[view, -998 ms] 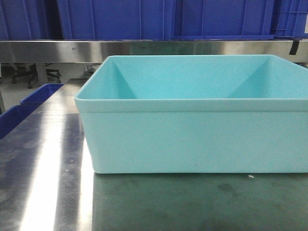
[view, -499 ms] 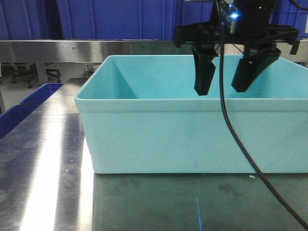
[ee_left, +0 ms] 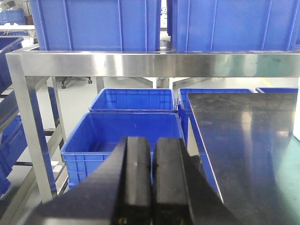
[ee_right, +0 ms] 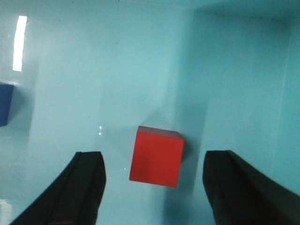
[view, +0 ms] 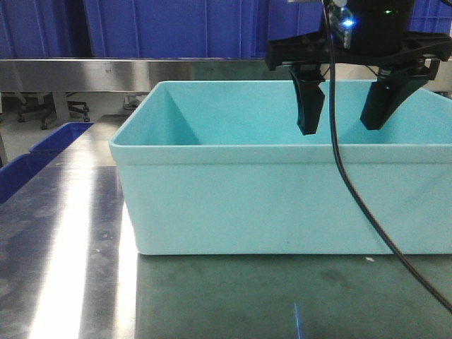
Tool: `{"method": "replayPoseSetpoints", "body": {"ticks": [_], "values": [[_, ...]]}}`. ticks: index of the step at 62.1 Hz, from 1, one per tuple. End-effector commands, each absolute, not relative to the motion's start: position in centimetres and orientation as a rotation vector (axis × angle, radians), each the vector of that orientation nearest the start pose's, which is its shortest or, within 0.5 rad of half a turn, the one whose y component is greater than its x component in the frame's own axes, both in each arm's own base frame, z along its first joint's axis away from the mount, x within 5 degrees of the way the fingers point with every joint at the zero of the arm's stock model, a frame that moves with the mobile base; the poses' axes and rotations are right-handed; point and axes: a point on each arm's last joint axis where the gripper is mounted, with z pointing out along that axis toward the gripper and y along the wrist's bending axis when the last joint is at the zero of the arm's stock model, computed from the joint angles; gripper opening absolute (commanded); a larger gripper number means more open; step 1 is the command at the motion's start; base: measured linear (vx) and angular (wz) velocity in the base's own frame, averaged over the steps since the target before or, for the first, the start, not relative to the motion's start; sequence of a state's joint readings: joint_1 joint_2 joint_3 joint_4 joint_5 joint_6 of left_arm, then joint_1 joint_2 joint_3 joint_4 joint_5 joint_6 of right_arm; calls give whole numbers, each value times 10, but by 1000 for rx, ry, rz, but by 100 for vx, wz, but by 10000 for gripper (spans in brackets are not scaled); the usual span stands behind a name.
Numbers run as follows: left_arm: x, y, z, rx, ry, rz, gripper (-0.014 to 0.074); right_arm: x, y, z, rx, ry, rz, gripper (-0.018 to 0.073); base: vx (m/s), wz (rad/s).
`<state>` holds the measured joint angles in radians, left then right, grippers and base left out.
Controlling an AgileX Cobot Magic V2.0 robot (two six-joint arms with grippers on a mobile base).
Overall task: Pick red cube and place on left shelf
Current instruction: 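Lower the open right gripper around the red cube and close it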
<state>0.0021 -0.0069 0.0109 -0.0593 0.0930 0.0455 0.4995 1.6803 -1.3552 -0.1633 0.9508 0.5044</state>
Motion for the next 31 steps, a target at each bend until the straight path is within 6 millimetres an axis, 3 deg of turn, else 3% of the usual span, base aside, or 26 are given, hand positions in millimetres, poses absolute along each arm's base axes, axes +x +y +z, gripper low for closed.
{"method": "replayPoseSetpoints", "body": {"ticks": [1, 31], "values": [[56, 0, 201, -20, 1512, -21, 90, 317, 152, 302, -59, 2636, 112, 553, 0, 0], [56, 0, 201, -20, 1512, -21, 90, 332, 163, 253, -29, 2790, 98, 553, 0, 0]]}}
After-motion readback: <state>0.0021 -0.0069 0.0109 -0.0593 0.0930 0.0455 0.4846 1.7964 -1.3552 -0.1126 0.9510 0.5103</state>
